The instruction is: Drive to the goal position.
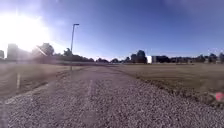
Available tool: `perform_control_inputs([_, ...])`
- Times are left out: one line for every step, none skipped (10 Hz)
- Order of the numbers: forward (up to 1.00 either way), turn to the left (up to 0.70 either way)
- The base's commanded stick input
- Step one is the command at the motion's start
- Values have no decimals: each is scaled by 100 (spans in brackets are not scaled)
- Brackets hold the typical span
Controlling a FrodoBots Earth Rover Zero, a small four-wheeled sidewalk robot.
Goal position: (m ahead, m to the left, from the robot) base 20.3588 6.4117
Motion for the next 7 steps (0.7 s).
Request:
perform_control_inputs([50, 0])
perform_control_inputs([50, 0])
perform_control_inputs([50, 0])
perform_control_inputs([50, 0])
perform_control_inputs([50, 0])
perform_control_inputs([50, 0])
perform_control_inputs([50, 0])
